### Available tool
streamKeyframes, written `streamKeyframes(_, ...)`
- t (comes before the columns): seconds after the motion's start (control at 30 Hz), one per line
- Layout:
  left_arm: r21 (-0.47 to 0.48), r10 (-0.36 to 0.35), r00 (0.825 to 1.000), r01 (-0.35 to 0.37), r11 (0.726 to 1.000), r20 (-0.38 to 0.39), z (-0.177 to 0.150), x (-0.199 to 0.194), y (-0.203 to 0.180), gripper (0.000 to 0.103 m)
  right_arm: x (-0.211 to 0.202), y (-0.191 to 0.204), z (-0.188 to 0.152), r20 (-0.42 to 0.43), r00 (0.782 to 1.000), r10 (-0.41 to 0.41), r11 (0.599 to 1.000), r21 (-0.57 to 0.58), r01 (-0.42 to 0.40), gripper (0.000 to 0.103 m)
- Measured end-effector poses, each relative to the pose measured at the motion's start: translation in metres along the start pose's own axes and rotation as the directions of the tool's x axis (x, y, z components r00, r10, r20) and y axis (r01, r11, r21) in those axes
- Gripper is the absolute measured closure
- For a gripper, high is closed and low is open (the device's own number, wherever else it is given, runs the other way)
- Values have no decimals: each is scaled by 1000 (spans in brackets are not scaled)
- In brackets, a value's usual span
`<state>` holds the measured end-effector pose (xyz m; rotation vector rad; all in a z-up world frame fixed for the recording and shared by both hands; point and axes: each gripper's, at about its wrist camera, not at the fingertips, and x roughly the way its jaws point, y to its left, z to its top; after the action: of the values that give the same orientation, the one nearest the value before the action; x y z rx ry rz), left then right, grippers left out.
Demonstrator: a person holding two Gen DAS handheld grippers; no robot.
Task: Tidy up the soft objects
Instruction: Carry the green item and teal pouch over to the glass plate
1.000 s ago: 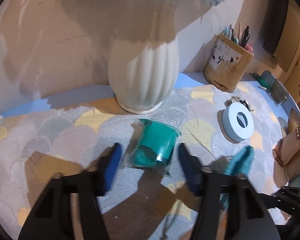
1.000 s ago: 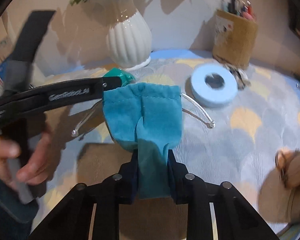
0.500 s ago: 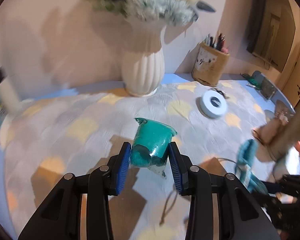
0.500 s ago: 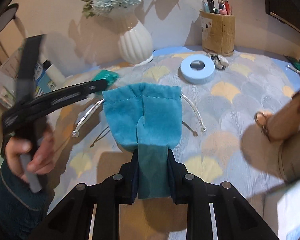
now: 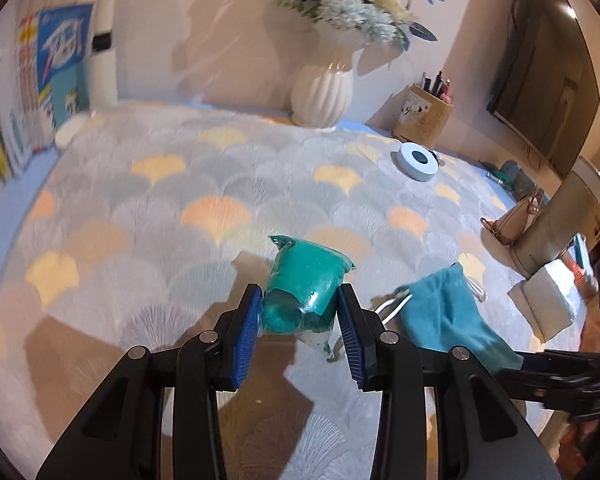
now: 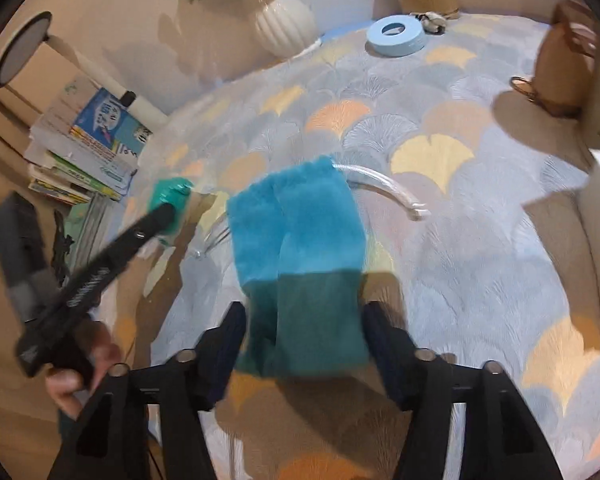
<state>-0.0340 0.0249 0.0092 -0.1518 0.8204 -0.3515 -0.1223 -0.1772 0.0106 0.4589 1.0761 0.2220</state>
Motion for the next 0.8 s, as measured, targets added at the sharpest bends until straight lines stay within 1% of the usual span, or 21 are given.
streamKeyframes(0.03,-14,1,1000,-1,1000,-5,-1,0,3,68,-3,-1,-4,6,1000,10,1000,-4,-10,31)
streamKeyframes(0.07,-21,-21,1000,21,1000,6,-1,-2,5,68,-5,-2,-6,11,1000,10,1000,1,-10,17)
streamKeyframes(0.13,-25,-74,997,75,997,36,-3,-9,6,67,-8,-9,-9,35,999,-9,999,40,7,5)
streamKeyframes(0.17,-31,-94,995,95,995,35,-4,-9,8,67,-7,-13,-9,47,999,-7,998,68,3,4)
streamKeyframes(0.23,-50,-119,993,120,992,20,-3,-5,11,67,-3,-12,-6,66,998,0,997,79,-5,0)
streamKeyframes(0.3,-72,-144,989,145,987,10,-2,-3,15,67,4,-5,1,72,997,-31,998,59,26,0)
streamKeyframes(0.4,-83,-174,985,175,981,19,-3,-5,16,67,15,9,7,91,987,-129,992,11,129,0)
streamKeyframes(0.43,-84,-177,984,178,980,22,-3,-6,16,67,19,14,8,100,980,-171,985,-6,172,0)
streamKeyframes(0.47,-81,-175,984,177,981,23,-4,-6,15,67,25,23,8,112,967,-231,971,-36,236,0)
streamKeyframes(0.5,-74,-171,985,172,982,22,-4,-6,13,67,28,26,7,120,957,-262,961,-60,271,0)
streamKeyframes(0.57,-54,-161,987,162,985,20,-5,-6,10,67,37,37,3,140,932,-334,928,-122,351,0)
streamKeyframes(0.63,-28,-140,990,141,990,21,-6,-6,4,67,43,43,-2,163,915,-369,906,-158,393,0)
streamKeyframes(0.67,-15,-131,991,132,991,20,-6,-6,3,67,44,44,-4,173,913,-369,902,-168,397,1)
streamKeyframes(0.7,-5,-124,992,124,992,19,-6,-6,1,67,43,45,-5,181,912,-368,901,-173,397,4)
streamKeyframes(0.73,4,-114,993,114,993,18,-6,-5,0,67,42,46,-6,190,913,-362,902,-178,394,13)
streamKeyframes(0.77,10,-106,994,106,994,18,-6,-5,-2,67,39,48,-8,204,916,-347,904,-190,384,27)
streamKeyframes(0.8,16,-99,995,99,995,17,-6,-5,-3,67,37,50,-9,211,919,-334,904,-204,375,37)
